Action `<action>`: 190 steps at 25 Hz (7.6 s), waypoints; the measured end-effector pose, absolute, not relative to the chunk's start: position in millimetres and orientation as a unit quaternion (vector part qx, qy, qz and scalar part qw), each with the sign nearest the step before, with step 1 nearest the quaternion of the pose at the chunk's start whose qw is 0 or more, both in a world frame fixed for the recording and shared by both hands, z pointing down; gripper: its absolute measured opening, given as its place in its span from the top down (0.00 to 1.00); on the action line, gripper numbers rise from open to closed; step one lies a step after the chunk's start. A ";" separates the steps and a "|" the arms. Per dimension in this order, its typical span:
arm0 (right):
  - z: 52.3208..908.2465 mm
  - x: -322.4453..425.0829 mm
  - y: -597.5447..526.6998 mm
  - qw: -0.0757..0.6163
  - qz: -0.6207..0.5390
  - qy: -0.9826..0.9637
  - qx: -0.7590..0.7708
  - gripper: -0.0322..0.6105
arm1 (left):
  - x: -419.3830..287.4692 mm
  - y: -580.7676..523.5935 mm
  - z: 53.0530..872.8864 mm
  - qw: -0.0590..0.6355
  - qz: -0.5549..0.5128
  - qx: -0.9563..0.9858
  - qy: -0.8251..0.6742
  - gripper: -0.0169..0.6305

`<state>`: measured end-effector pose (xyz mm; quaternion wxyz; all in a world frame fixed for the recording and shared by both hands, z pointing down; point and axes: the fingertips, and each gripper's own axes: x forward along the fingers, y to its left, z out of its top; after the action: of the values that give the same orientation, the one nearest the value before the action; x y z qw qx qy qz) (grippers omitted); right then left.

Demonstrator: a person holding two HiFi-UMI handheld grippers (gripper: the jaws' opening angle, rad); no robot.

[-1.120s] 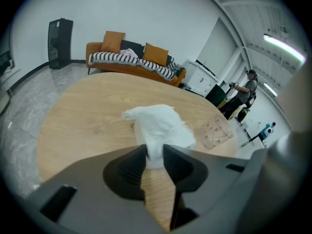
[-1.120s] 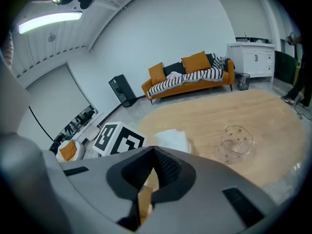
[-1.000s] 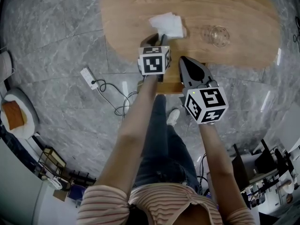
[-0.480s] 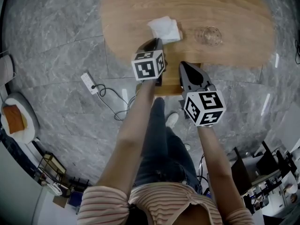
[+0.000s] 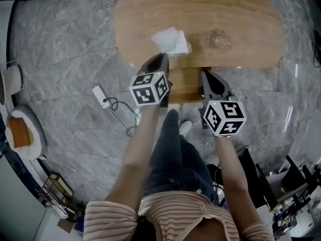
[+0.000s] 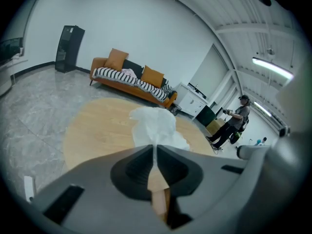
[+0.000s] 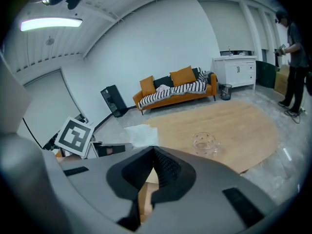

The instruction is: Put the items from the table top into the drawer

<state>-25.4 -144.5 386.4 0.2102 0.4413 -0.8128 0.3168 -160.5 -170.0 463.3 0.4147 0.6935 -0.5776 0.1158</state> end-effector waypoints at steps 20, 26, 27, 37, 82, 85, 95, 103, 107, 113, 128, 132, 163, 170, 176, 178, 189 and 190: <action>331.7 68.1 -20.8 0.172 0.289 -0.805 0.489 0.95 | -86.1 -37.9 378.5 0.386 0.086 0.730 -0.557 0.92; 329.1 84.9 9.2 0.172 0.285 -0.803 0.494 0.95 | -66.7 -9.4 380.8 0.387 0.091 0.737 -0.547 0.92; 331.8 87.5 15.3 0.174 0.286 -0.803 0.493 0.95 | -63.5 -4.1 384.0 0.388 0.093 0.737 -0.545 0.92; 386.1 100.2 59.7 0.192 0.317 -0.792 0.485 0.95 | -41.8 28.6 429.1 0.396 0.111 0.732 -0.544 0.92; 617.0 78.2 24.8 0.272 0.382 -0.762 0.447 0.95 | -1.2 -6.3 683.5 0.447 0.171 0.700 -0.530 0.92; 621.2 76.3 21.6 0.274 0.385 -0.760 0.445 0.95 | -0.7 -9.7 692.5 0.449 0.183 0.699 -0.525 0.92; 628.7 67.1 19.9 0.281 0.393 -0.757 0.440 0.95 | -7.4 -10.6 712.3 0.474 0.215 0.677 -0.520 0.92; 633.1 67.2 22.3 0.288 0.395 -0.754 0.439 0.95 | -7.0 -1.8 728.5 0.494 0.241 0.660 -0.512 0.92; 634.7 65.3 23.8 0.292 0.396 -0.753 0.437 0.95 | -5.4 -0.6 733.0 0.499 0.259 0.654 -0.506 0.92; 635.8 63.8 24.4 0.294 0.398 -0.752 0.436 0.95 | 0.0 4.1 738.4 0.518 0.280 0.644 -0.488 0.92; 633.8 67.8 20.8 0.294 0.396 -0.750 0.440 0.95 | 1.0 7.1 738.8 0.530 0.300 0.633 -0.478 0.82; 628.2 68.3 19.2 0.291 0.392 -0.753 0.442 0.95 | 1.1 7.6 734.3 0.526 0.298 0.636 -0.479 0.80; 405.3 81.2 14.5 0.109 0.315 -0.815 0.474 0.95 | -20.3 5.0 464.1 0.352 0.134 0.764 -0.524 0.95; 355.2 90.5 25.0 0.094 0.280 -0.831 0.472 0.95 | -11.9 12.5 408.0 0.318 0.128 0.787 -0.513 0.95; 302.0 93.9 38.5 0.054 0.258 -0.839 0.475 0.95 | -11.2 23.2 357.6 0.276 0.122 0.804 -0.513 0.95; 288.1 92.4 45.2 0.050 0.244 -0.845 0.473 0.95 | -10.6 27.7 343.6 0.261 0.122 0.809 -0.512 0.95; 239.8 101.5 82.8 0.044 0.204 -0.860 0.466 0.95 | -0.8 55.1 274.6 0.217 0.090 0.827 -0.511 0.95; 235.2 103.4 86.9 0.042 0.202 -0.859 0.468 0.95 | -0.6 58.5 269.0 0.216 0.087 0.827 -0.512 0.95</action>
<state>103.4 86.9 235.2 0.0418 0.4676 -0.8594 0.2025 -0.6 58.5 269.0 0.2162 0.8269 -0.5117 0.0869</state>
